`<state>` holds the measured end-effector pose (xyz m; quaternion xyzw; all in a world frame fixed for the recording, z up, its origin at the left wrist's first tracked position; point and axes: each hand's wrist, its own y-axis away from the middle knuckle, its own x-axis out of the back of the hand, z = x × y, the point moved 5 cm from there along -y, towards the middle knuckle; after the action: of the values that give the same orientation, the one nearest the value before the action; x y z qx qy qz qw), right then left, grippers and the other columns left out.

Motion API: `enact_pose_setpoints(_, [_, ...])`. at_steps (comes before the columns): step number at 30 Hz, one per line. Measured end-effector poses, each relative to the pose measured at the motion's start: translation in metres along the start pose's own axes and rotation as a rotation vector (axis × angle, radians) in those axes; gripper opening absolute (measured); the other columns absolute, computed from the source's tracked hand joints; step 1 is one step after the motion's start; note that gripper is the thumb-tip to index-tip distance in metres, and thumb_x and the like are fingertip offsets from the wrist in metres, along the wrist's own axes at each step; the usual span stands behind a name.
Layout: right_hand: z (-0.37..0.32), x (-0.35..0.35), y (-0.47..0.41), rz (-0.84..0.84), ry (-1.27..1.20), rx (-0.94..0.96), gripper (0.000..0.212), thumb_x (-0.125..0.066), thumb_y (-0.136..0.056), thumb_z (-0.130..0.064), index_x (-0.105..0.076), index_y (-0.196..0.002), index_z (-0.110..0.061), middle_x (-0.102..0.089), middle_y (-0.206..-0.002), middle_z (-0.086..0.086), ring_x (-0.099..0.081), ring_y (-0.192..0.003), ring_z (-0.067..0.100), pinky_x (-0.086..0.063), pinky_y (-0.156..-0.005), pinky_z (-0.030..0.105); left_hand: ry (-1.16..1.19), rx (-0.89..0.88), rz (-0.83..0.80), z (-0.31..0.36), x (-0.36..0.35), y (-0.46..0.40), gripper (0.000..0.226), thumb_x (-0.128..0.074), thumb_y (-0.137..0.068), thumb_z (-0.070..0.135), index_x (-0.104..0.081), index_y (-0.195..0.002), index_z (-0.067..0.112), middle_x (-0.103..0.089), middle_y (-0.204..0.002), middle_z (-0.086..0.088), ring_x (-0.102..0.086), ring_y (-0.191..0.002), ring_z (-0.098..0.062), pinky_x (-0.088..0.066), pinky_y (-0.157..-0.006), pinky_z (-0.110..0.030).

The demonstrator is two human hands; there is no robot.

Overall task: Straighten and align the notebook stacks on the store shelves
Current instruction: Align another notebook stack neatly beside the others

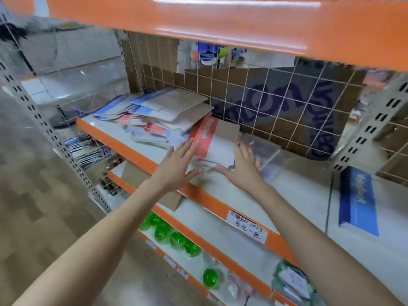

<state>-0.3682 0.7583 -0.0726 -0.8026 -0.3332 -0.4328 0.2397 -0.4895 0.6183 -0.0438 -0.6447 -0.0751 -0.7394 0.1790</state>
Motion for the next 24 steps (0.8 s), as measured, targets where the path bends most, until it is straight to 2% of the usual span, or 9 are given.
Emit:
enact_pose_setpoints(3, [-0.003,-0.008,-0.026,-0.054,0.019,0.013,0.104,-0.06,-0.077,-0.066,0.002,-0.151,-0.028,0.012,-0.159,-0.003,0.011,-0.146,0.021,0.0,-0.114,0.052,-0.03,-0.084,-0.053,-0.013,-0.001,-0.039,0.086,-0.044,-0.089,0.059,0.002,-0.151,0.021,0.004,-0.159,-0.001,0.003,-0.146,-0.017,0.005,-0.116,-0.038])
enact_pose_setpoints(7, [-0.002,-0.021,-0.039,-0.187,0.077,-0.001,0.111,-0.061,-0.074,-0.069,0.011,-0.15,-0.031,0.022,-0.157,-0.003,0.018,-0.144,0.017,0.005,-0.114,0.049,-0.087,-0.222,-0.105,-0.016,-0.012,-0.069,0.091,-0.045,-0.086,0.064,-0.004,-0.151,0.014,-0.003,-0.159,-0.005,-0.002,-0.146,-0.018,0.002,-0.118,-0.036])
enact_pose_setpoints(13, [-0.006,-0.029,-0.027,-0.229,0.19,-0.046,0.098,-0.051,-0.085,-0.064,0.009,-0.151,-0.025,0.022,-0.157,0.003,0.023,-0.143,0.015,0.011,-0.114,0.043,-0.195,-0.284,-0.16,-0.021,-0.033,-0.076,0.085,-0.028,-0.089,0.067,-0.002,-0.151,0.016,0.005,-0.158,-0.002,0.006,-0.146,-0.017,0.007,-0.116,-0.037])
enact_pose_setpoints(16, [-0.016,-0.032,-0.013,-0.23,0.195,-0.127,0.089,-0.046,-0.09,-0.06,0.009,-0.152,-0.025,0.022,-0.157,0.004,0.023,-0.143,0.015,0.012,-0.115,0.044,-0.235,-0.325,-0.174,-0.021,-0.034,-0.066,0.083,-0.026,-0.091,0.065,-0.001,-0.151,0.015,0.005,-0.158,-0.004,0.005,-0.146,-0.02,0.005,-0.117,-0.04])
enact_pose_setpoints(18, [-0.024,-0.033,-0.004,-0.218,0.207,-0.177,0.08,-0.044,-0.095,-0.05,0.007,-0.152,-0.025,0.02,-0.157,0.003,0.02,-0.144,0.015,0.01,-0.116,0.044,-0.28,-0.355,-0.184,-0.023,-0.034,-0.058,0.073,-0.03,-0.097,0.051,0.003,-0.15,0.015,0.007,-0.158,-0.006,0.006,-0.146,-0.022,0.005,-0.116,-0.04])
enact_pose_setpoints(21, [-0.036,-0.034,0.015,-0.198,0.274,-0.213,0.072,-0.042,-0.1,-0.016,0.007,-0.152,-0.025,0.017,-0.158,0.002,0.015,-0.145,0.016,0.005,-0.116,0.043,-0.289,-0.389,-0.131,-0.024,-0.031,-0.044,0.064,-0.033,-0.098,0.016,0.005,-0.15,0.016,0.007,-0.159,-0.004,0.005,-0.146,-0.021,0.004,-0.116,-0.04])
enact_pose_setpoints(24, [-0.045,-0.036,0.039,-0.135,0.294,-0.258,0.077,-0.036,-0.094,0.006,0.005,-0.152,-0.024,0.013,-0.159,0.003,0.012,-0.146,0.015,0.004,-0.117,0.041,-0.231,-0.404,-0.094,-0.018,-0.031,-0.026,0.064,-0.03,-0.097,0.008,0.001,-0.151,0.018,0.004,-0.159,-0.003,0.003,-0.146,-0.02,0.004,-0.116,-0.04])
